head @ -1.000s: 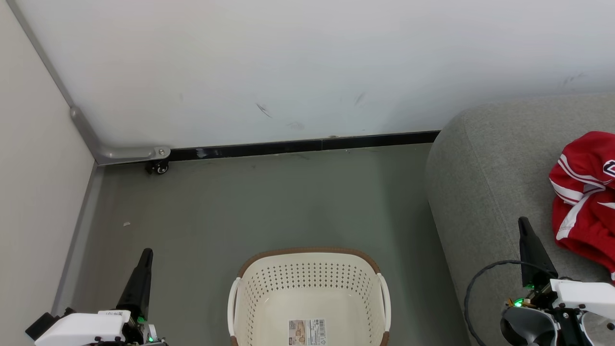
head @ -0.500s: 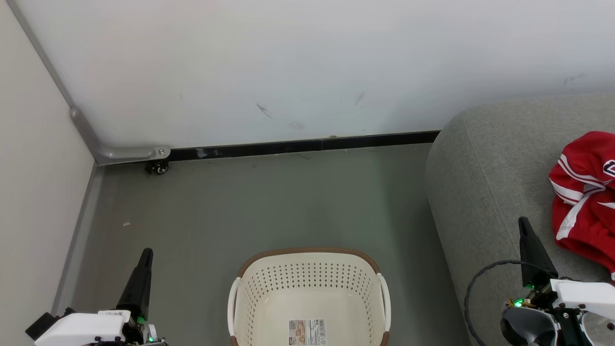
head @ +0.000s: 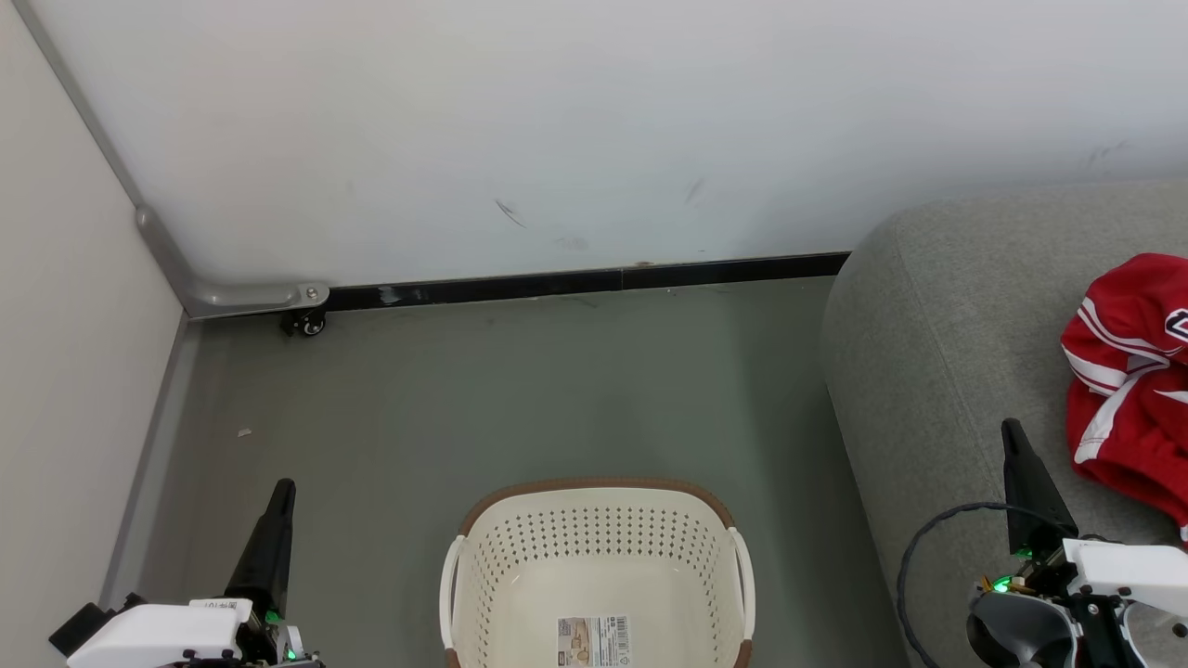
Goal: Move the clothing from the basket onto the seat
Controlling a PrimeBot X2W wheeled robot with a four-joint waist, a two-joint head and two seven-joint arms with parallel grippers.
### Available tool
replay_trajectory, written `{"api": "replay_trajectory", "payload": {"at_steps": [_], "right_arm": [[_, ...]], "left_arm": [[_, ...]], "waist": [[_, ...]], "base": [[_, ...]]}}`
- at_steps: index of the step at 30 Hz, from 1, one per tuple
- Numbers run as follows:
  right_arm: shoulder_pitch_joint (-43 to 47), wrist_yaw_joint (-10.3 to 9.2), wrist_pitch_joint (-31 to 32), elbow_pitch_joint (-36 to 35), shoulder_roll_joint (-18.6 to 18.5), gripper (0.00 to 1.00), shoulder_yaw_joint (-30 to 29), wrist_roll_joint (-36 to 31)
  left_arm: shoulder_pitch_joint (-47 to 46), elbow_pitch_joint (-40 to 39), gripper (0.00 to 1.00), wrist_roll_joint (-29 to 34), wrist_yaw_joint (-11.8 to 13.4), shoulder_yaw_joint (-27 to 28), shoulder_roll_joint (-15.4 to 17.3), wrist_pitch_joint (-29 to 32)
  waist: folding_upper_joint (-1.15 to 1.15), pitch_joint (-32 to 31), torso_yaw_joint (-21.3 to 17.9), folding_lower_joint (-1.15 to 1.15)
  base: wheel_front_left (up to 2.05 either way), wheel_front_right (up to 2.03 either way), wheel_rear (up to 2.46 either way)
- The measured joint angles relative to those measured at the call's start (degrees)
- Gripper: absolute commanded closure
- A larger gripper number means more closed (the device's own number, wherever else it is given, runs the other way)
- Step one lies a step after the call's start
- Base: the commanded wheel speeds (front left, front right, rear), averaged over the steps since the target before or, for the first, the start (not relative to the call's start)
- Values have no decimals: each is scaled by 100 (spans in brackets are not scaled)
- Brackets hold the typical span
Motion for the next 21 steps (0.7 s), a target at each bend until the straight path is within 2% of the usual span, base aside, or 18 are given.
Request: {"api": "replay_trajectory", "payload": {"at_steps": [21], "right_arm": [[0,0,1,1,0,100,-3,0]], "left_arm": [[0,-9,100,-1,1,-1,0,0]], "waist": [[0,1,0,-1]], "base": [[0,0,0]]}}
